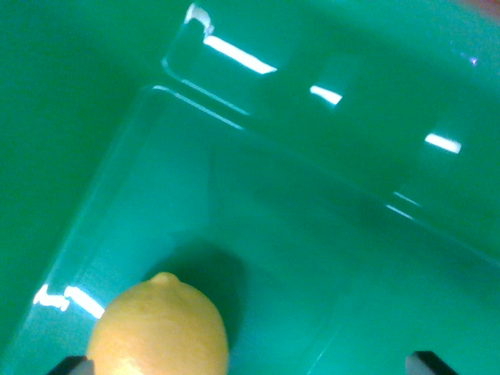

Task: Pick fruit

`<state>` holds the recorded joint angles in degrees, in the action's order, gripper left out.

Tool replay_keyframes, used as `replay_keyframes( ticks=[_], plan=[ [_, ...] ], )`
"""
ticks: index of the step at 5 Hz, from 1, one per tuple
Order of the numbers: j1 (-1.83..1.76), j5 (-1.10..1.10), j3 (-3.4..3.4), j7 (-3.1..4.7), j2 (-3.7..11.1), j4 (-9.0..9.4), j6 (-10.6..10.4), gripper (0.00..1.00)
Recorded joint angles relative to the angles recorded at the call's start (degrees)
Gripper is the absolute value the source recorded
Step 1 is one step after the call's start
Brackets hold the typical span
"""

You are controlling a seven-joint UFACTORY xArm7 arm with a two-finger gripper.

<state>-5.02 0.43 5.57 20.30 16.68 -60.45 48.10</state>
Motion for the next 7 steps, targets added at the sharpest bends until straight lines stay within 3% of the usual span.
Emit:
replay_keyframes(
  ticks=[1, 2, 3, 4, 5, 6, 7],
  plan=[
    [0.0, 0.0, 0.0, 0.0, 0.0, 0.0, 0.0, 0.0],
    [-0.37, -0.03, 0.55, 1.25, 0.62, 1.46, -2.0, 0.0],
    [-0.37, -0.03, 0.55, 1.25, 0.62, 1.46, -2.0, 0.0],
    [-0.69, -0.06, 1.04, 2.35, 1.17, 2.74, -3.7, 0.0],
    [-0.69, -0.06, 1.04, 2.35, 1.17, 2.74, -3.7, 0.0],
    [-0.97, -0.08, 1.44, 3.26, 1.62, 3.81, -5.2, 0.0],
    [-0.97, -0.08, 1.44, 3.26, 1.62, 3.81, -5.2, 0.0]
  ],
)
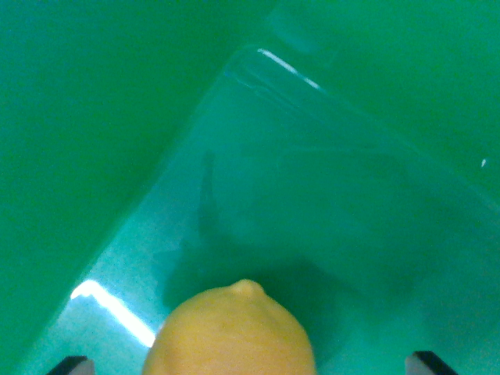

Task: Pick fruit

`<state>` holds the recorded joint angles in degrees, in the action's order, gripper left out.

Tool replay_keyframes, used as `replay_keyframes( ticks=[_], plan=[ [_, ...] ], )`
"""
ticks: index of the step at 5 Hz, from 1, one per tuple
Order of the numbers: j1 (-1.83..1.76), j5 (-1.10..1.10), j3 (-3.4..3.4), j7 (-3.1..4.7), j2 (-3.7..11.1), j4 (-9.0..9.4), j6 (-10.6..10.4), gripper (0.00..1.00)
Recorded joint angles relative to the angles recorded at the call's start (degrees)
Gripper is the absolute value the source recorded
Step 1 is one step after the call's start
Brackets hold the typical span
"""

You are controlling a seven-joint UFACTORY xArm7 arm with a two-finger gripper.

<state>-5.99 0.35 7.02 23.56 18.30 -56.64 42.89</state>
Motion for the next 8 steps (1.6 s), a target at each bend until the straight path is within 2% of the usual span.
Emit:
replay_keyframes(
  ticks=[1, 2, 3, 8],
  plan=[
    [-0.2, -0.02, 0.31, 0.69, 0.34, 0.81, -1.1, 0.0],
    [-0.2, -0.02, 0.31, 0.69, 0.34, 0.81, -1.1, 0.0],
    [-0.36, -0.03, 0.53, 1.2, 0.6, 1.41, -1.9, 0.0],
    [-0.45, -0.04, 0.67, 1.5, 0.75, 1.76, -2.4, 0.0]
  ],
)
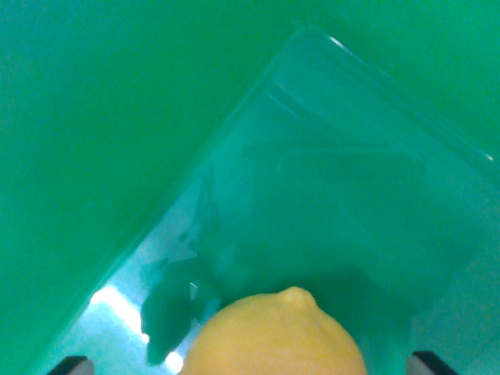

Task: Pick fruit

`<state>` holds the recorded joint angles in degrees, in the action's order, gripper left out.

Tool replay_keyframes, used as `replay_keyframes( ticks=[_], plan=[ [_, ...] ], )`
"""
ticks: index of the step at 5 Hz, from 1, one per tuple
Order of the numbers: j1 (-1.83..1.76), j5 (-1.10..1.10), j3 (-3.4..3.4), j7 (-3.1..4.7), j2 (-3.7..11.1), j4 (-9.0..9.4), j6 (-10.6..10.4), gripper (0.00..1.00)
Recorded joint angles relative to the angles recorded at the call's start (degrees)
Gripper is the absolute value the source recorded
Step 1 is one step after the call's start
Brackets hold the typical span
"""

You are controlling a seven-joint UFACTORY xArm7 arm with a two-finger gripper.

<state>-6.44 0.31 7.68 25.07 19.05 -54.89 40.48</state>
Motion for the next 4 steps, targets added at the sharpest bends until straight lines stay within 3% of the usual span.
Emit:
replay_keyframes(
  ticks=[1, 2, 4],
  plan=[
    [0.0, 0.0, 0.0, 0.0, 0.0, 0.0, 0.0, 0.0],
    [0.0, 0.0, 0.0, 0.0, 0.0, 0.0, 0.0, 1.0],
    [0.0, 0.0, 0.0, 0.0, 0.0, 0.0, 0.0, 1.0]
  ],
)
